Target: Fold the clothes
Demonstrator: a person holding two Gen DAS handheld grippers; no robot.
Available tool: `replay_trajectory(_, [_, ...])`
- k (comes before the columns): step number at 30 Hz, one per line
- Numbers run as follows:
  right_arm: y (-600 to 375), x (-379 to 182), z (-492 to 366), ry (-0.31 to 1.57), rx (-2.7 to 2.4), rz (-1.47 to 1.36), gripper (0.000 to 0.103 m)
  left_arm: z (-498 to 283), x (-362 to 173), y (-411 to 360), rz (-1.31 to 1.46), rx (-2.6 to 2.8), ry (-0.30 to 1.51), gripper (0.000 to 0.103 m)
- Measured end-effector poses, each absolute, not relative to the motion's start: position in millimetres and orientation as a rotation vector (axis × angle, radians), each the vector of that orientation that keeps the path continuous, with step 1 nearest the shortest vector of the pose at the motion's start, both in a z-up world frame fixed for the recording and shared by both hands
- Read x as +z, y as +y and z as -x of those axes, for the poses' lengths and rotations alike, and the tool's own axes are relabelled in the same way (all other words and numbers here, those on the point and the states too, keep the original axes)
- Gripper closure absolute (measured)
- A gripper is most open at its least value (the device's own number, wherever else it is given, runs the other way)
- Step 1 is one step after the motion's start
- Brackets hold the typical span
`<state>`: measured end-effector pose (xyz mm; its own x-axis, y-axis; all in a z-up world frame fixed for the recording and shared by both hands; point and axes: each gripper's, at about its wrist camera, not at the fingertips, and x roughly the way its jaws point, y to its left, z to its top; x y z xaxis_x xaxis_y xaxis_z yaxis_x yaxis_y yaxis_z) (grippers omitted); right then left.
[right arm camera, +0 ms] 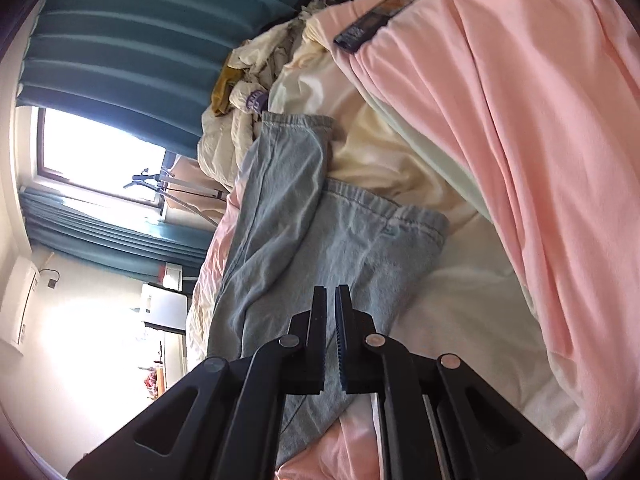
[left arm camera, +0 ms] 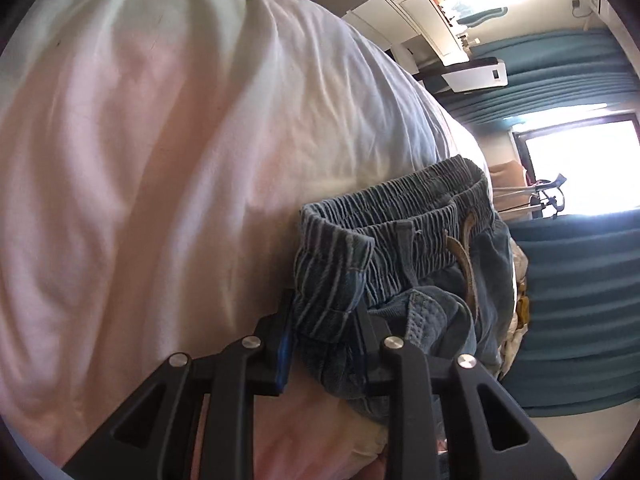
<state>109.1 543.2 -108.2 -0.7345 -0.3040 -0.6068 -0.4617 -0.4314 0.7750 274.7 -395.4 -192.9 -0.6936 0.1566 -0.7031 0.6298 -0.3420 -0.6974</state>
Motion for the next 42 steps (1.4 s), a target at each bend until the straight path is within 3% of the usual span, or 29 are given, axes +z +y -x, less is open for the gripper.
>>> replay_trajectory(2, [538,-113,-108,1.608,2.3,1.14,0.094,-270,-190,-397,-1.016,-2.122,1.554,0.078])
replay_trajectory(3, [535,-115,-107,1.606,2.29,1.152,0.084,-268,-189,-397,-1.013,-2.127,1.551,0.078])
replay_trajectory(5, [532,-120,-105,1.625,2.274,1.16,0.046,-265,-190,-399,-1.01,-2.127,1.556,0.077])
replay_trajectory(11, [531,-147,-92,1.656,2.178,1.221,0.045,-261,-209,-404,-0.995,-2.097,1.621,0.077])
replay_trajectory(17, [541,-170,-72,1.535,2.121,1.238,0.045,-258,-212,-404,-0.997,-2.09,1.615,0.077])
replay_trajectory(20, [545,-175,-63,1.48,2.142,1.217,0.052,-258,-213,-404,-0.991,-2.082,1.609,0.077])
replay_trajectory(23, [546,-162,-64,1.393,2.191,1.127,0.093,-257,-205,-405,-0.938,-2.065,1.644,0.077])
replay_trajectory(25, [544,-147,-67,1.405,2.259,1.044,0.099,-258,-191,-407,-0.873,-2.083,1.67,0.078])
replay_trajectory(32, [531,-68,-68,1.338,2.484,0.845,0.101,-220,-95,-420,-0.719,-2.227,1.776,0.079])
replay_trajectory(37, [541,-8,-54,1.446,2.511,0.771,0.101,-203,-19,-416,-0.674,-2.359,1.774,0.079])
replay_trajectory(42, [568,39,-55,1.384,2.512,0.695,0.101,-231,-26,-418,-0.731,-2.278,1.856,0.079])
